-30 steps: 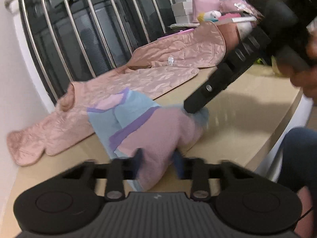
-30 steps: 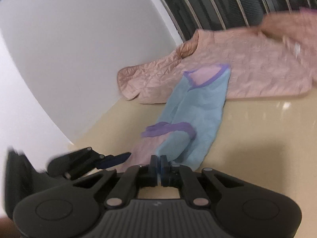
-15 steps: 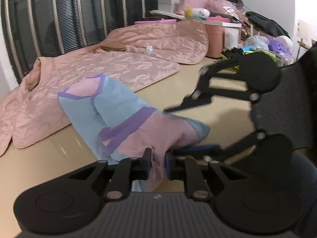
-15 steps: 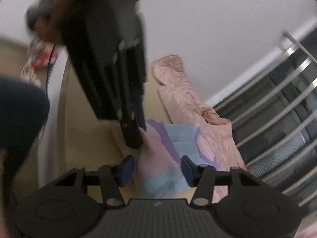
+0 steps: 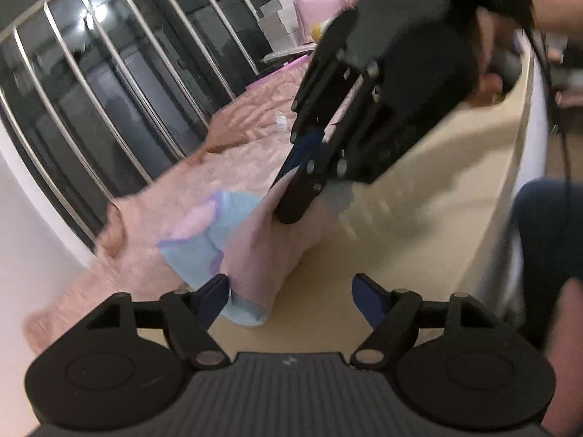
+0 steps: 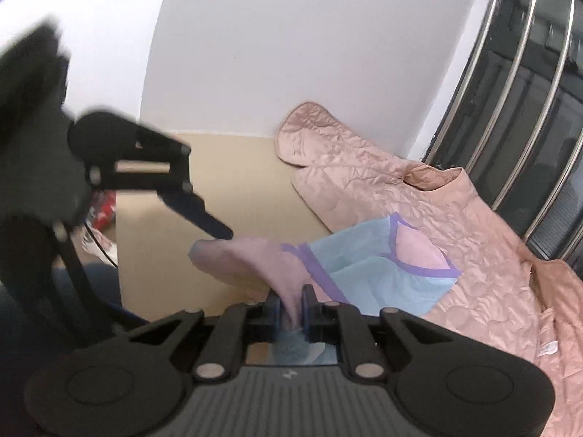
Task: Fold clothes
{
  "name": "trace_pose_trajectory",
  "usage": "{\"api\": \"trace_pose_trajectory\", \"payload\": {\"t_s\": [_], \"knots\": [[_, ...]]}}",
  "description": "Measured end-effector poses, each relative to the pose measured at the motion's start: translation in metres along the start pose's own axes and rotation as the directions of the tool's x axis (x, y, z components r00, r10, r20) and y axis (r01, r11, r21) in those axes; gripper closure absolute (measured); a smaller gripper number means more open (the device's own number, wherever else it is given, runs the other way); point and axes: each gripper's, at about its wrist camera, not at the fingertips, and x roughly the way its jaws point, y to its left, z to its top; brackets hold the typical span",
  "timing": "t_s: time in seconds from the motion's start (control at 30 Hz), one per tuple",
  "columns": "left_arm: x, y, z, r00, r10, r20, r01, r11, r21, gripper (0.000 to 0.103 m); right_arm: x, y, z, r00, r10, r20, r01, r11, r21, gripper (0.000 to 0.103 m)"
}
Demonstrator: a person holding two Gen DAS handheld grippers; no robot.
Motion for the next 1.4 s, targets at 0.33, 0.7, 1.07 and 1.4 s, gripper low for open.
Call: {"api": "trace_pose_trajectory", "payload": {"t_s": [0.33, 0.7, 1.07, 1.4], "knots": [[0.027, 0.012, 0.003, 0.999, -0.04, -0.015, 0.042, 0.991, 0.129, 0.079, -0.008, 0.02, -0.005, 0.999, 0.002, -0.038, -0.008, 0.991, -0.134, 0.064], [0.028, 0.042, -0.011, 0.979, -0.202, -0.006, 0.201, 0.974, 0.105, 0.075, 0.028, 0.074, -0.05, 0.971, -0.236, 0.037, 0.221, 0.825, -0.52, 0.059], [0.021, 0.041, -0.021, 0.924, -0.382, -0.011, 0.382, 0.923, 0.056, 0.088, 0.016, 0.057, -0.048, 0.994, -0.107, -0.029, 0.09, 0.931, -0.354, 0.092], [-0.016, 0.032, -0.024, 0.926, -0.371, 0.072, 0.369, 0.928, 0.045, 0.05, -0.027, 0.047, -0.04, 0.99, 0.131, -0.05, -0.137, 0.982, -0.128, 0.092]]}}
